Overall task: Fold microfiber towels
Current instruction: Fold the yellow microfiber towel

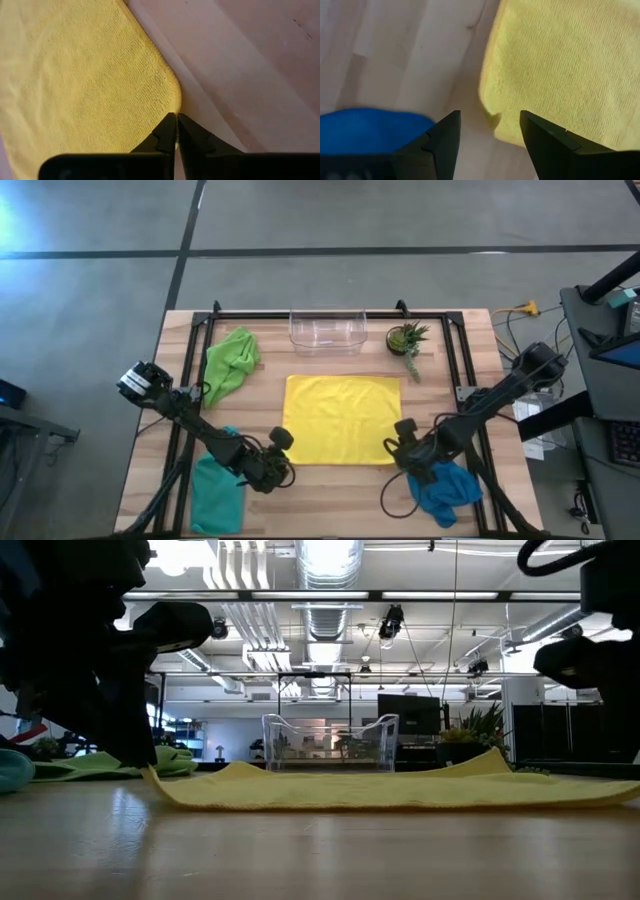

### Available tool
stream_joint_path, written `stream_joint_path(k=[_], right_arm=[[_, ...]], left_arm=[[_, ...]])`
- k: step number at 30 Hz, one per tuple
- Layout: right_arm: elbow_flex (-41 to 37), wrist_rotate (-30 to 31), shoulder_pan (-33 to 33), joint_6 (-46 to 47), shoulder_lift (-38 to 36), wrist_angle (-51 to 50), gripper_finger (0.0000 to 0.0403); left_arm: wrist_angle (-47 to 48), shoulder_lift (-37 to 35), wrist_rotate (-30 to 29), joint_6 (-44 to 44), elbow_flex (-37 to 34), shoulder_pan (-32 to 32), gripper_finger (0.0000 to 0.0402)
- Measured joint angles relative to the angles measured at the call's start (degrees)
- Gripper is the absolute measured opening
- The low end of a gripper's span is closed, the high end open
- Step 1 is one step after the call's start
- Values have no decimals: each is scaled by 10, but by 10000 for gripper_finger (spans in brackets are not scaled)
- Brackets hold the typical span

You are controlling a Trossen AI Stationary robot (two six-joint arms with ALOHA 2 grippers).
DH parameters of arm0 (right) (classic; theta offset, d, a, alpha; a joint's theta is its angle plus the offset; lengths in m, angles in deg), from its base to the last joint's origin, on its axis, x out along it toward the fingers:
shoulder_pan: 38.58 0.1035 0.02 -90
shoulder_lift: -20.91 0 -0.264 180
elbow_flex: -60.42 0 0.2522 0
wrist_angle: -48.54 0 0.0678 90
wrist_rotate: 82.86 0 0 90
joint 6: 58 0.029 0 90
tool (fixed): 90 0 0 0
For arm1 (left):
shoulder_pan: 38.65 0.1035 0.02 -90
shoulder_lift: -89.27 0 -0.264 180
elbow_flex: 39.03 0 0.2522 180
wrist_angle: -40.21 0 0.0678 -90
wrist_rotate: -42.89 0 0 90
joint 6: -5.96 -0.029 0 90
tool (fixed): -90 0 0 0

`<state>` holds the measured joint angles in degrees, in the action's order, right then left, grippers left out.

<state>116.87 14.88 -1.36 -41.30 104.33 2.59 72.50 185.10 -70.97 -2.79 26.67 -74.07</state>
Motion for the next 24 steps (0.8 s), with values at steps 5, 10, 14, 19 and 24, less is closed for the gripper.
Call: stream_joint_path(k=[5,10,14,19,24], right_arm=[[0,-1,-1,-3,19,13,162],[0,-1,-1,2,17,14,86],[0,-1,-1,22,9,13,26],[0,-2,-1,64,-7,11,12],[0,-5,0,101,-31,11,11]], left_arm=[[0,0,2,0,0,0,0],[1,0,33,0,0,1,0],[2,-1,38,3,0,1,0],[8,-14,37,57,1,1,0],[15,-25,37,103,1,-1,0]])
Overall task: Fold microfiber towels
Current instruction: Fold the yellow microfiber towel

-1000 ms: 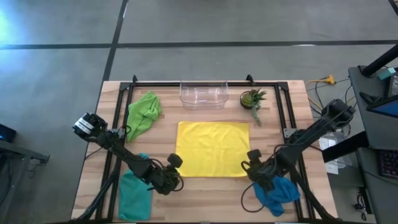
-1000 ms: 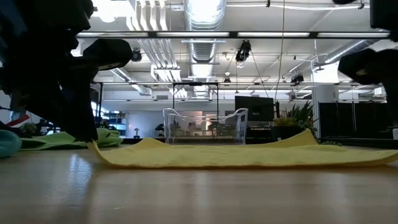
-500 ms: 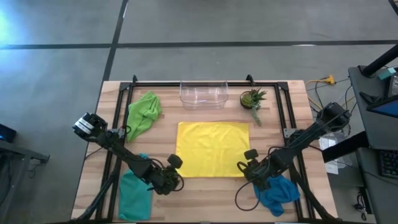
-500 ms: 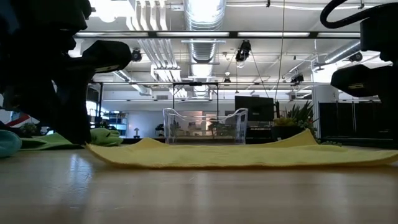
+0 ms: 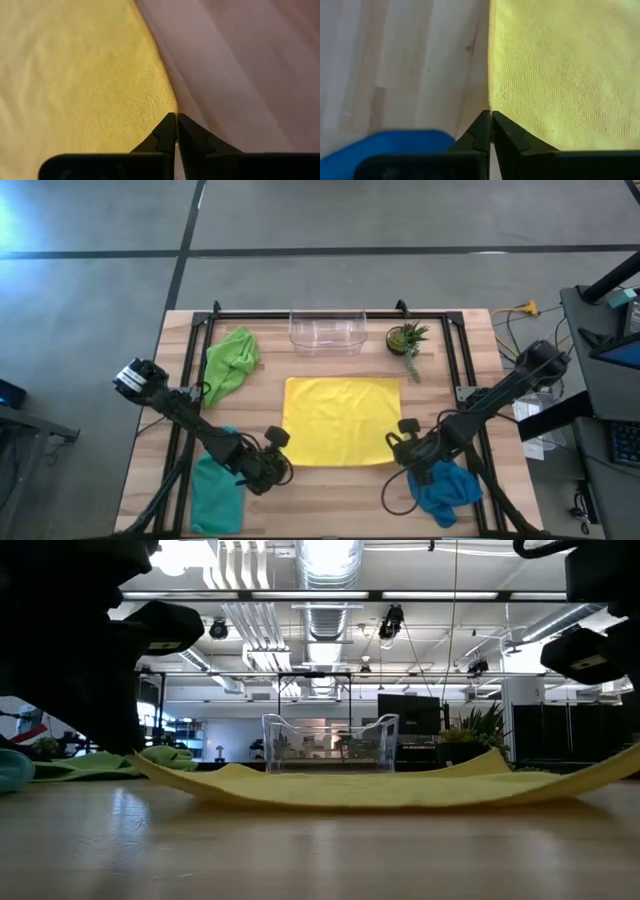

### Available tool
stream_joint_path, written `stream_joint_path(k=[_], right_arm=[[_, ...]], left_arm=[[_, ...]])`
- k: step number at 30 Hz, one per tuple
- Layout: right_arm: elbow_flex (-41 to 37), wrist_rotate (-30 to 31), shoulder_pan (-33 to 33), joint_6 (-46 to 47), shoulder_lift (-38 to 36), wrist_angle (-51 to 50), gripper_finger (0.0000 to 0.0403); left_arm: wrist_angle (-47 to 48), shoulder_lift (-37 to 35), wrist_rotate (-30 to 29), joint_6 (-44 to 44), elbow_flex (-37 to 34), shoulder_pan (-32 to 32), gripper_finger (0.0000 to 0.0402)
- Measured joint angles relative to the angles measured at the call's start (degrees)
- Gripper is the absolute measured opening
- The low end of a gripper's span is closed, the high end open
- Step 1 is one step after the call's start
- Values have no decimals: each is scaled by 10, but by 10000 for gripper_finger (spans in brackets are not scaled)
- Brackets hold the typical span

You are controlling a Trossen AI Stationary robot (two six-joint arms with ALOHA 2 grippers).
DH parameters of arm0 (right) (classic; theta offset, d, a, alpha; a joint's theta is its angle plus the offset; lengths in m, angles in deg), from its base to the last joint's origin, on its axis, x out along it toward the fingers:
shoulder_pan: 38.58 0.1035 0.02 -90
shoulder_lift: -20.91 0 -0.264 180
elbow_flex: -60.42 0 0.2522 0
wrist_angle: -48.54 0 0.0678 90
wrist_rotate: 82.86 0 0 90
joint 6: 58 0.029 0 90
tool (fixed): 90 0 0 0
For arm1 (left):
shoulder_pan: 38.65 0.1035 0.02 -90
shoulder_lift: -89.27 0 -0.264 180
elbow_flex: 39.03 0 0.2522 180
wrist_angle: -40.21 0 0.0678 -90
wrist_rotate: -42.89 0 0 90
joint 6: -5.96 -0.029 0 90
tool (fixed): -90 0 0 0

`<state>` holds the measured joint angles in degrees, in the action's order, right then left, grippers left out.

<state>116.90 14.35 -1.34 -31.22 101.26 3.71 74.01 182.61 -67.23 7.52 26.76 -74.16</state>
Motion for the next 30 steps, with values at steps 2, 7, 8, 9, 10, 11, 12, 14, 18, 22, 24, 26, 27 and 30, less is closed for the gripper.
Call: stream_joint_path(k=[2,7,8,9,10,11,12,14,18,22,24,26,27,30], right_arm=[[0,-13,0,12,-11,0,9],[0,-32,3,68,-44,0,9],[0,-32,6,78,-51,0,9],[0,-32,9,87,-57,1,9],[0,-32,13,96,-63,2,9],[0,-32,16,106,-67,2,9],[0,-32,21,118,-69,2,9],[0,-32,31,137,-71,7,9],[0,-32,46,148,-71,31,9],[0,-26,40,152,-71,30,9],[0,-26,33,152,-71,25,9],[0,-26,25,152,-71,17,9],[0,-26,21,152,-71,13,9],[0,-23,13,152,-71,-3,9]], left_arm=[[0,-4,14,12,0,-1,0],[0,-15,67,71,0,-6,0],[-1,-19,67,87,0,-8,0],[-1,-23,67,101,0,-11,0],[-1,-26,67,112,0,-16,0],[-4,-28,68,123,0,-21,0],[-8,-30,73,137,0,-24,0],[-23,-31,85,163,0,-31,0],[-56,-32,86,191,0,-40,0],[-57,-33,61,191,0,-40,0],[-55,-33,52,191,0,-38,0],[-53,-33,42,191,0,-38,0],[-52,-33,36,191,0,-38,0],[-38,-36,23,191,-1,-38,0]])
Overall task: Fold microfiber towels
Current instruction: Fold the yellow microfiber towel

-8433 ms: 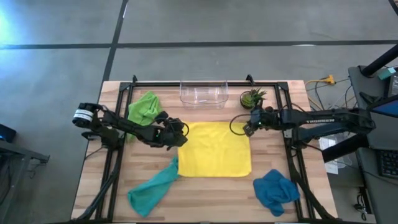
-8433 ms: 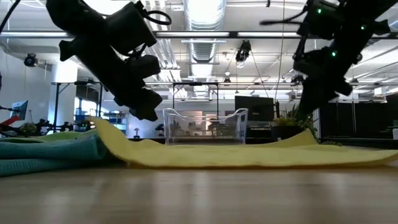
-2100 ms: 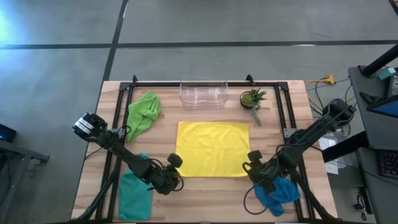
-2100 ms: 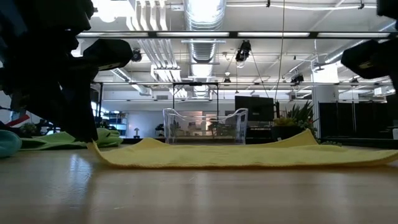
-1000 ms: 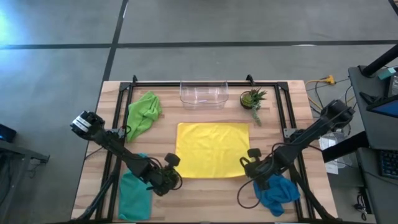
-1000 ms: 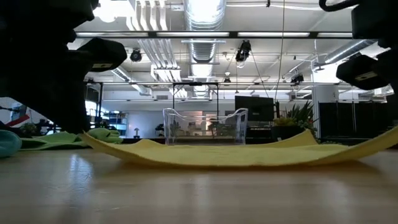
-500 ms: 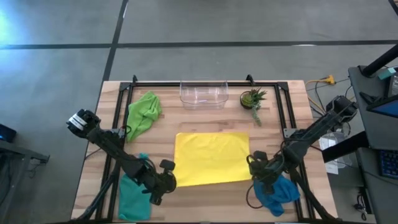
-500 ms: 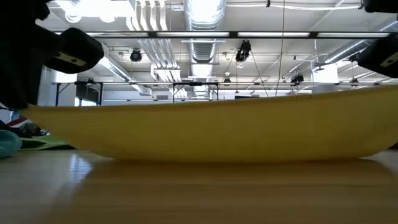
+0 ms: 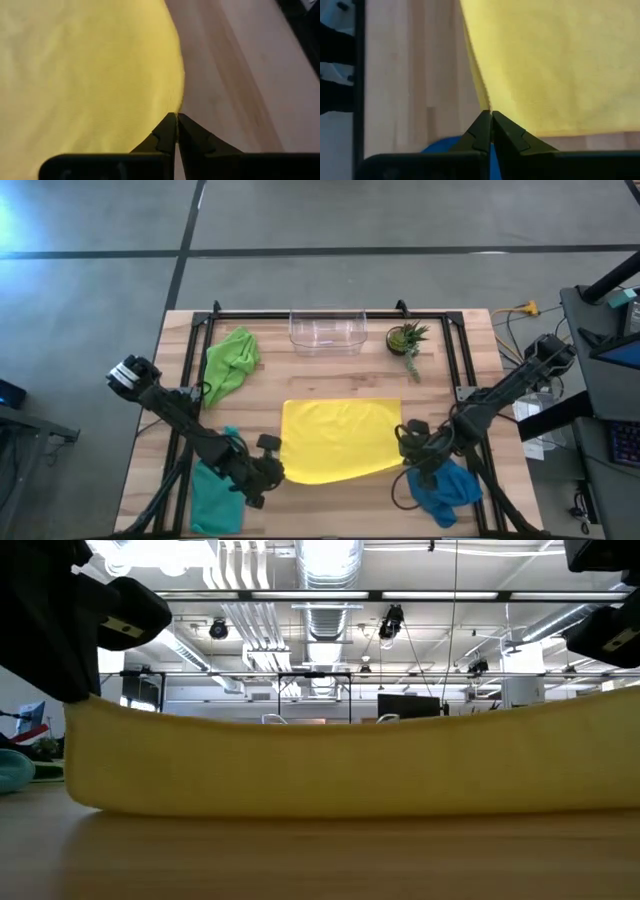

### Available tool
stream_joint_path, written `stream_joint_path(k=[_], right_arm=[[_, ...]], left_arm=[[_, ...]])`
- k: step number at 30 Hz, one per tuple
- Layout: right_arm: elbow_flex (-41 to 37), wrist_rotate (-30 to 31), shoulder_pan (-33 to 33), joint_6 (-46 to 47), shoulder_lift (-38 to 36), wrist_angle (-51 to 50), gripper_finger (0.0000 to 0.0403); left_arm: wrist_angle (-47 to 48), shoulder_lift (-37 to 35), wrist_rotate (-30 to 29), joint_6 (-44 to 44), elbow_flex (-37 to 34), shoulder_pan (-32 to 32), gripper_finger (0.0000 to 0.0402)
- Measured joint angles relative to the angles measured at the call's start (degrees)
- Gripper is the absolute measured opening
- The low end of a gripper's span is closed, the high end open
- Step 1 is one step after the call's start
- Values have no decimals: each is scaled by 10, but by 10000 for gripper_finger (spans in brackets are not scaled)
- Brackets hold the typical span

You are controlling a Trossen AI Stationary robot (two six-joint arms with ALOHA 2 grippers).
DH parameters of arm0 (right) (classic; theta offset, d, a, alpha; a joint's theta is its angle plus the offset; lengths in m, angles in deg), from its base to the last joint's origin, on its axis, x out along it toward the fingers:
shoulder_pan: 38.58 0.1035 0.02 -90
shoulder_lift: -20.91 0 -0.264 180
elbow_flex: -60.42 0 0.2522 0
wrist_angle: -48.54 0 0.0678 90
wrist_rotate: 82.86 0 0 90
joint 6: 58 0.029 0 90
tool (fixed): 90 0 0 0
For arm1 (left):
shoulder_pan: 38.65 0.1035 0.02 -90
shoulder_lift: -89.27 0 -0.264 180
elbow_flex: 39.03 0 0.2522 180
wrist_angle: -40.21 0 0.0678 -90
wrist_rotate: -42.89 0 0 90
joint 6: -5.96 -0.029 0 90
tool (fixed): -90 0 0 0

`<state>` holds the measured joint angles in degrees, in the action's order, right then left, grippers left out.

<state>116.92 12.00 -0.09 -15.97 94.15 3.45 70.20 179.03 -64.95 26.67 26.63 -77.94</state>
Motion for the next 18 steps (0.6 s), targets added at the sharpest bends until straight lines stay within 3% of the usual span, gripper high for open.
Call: stream_joint_path(k=[9,18], right_arm=[[-1,42,-17,2,-22,-14,9],[-24,88,-32,23,-94,-63,9]], left_arm=[[29,-47,-52,0,-22,16,0],[38,-84,-73,-3,-40,64,0]])
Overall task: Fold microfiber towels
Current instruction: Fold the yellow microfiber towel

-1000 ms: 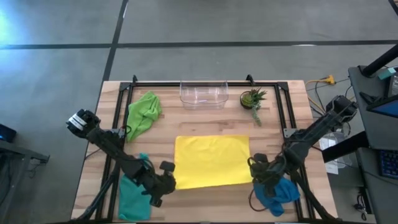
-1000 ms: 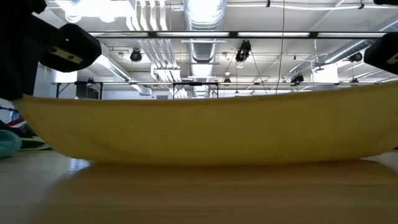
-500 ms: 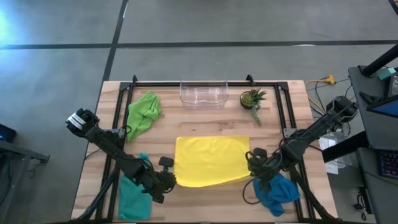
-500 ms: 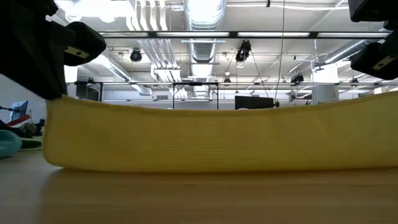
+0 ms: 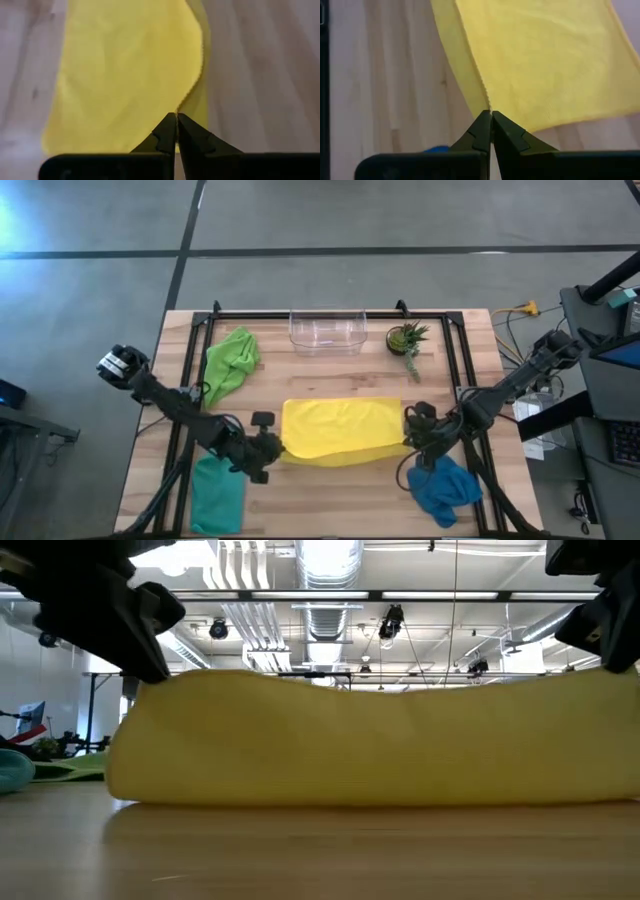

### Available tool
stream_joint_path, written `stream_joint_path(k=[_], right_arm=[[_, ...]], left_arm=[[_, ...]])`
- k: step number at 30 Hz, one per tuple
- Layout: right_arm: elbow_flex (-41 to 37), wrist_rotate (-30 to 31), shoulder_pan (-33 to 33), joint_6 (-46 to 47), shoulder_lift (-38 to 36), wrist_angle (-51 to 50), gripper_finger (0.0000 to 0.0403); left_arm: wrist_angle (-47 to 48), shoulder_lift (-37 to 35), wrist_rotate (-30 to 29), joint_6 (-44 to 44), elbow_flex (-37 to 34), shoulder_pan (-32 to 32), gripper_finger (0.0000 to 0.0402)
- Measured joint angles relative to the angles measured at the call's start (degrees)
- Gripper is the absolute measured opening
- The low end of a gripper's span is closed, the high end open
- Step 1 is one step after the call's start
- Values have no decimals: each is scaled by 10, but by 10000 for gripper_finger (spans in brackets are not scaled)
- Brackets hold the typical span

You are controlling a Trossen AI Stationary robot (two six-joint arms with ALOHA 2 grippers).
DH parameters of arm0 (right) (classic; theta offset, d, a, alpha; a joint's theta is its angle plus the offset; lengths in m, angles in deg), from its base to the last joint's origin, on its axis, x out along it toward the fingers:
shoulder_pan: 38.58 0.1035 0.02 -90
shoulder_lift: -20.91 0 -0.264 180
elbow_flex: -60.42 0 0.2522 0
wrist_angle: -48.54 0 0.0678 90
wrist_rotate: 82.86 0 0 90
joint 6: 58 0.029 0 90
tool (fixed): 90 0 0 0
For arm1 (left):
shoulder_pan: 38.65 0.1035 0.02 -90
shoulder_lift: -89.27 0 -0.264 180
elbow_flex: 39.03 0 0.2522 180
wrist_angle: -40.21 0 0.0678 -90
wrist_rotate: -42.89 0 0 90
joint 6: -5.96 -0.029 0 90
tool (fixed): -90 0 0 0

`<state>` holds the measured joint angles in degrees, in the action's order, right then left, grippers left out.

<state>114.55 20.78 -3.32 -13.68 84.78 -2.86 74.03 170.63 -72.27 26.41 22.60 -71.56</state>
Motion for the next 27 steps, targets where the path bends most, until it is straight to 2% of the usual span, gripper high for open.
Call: stream_joint_path(k=[9,27], right_arm=[[-28,16,-33,11,-50,-17,9],[-41,16,-142,-58,-53,-24,9]], left_arm=[[0,-5,-18,-2,-13,36,0],[0,-5,-41,-3,-15,112,0]])
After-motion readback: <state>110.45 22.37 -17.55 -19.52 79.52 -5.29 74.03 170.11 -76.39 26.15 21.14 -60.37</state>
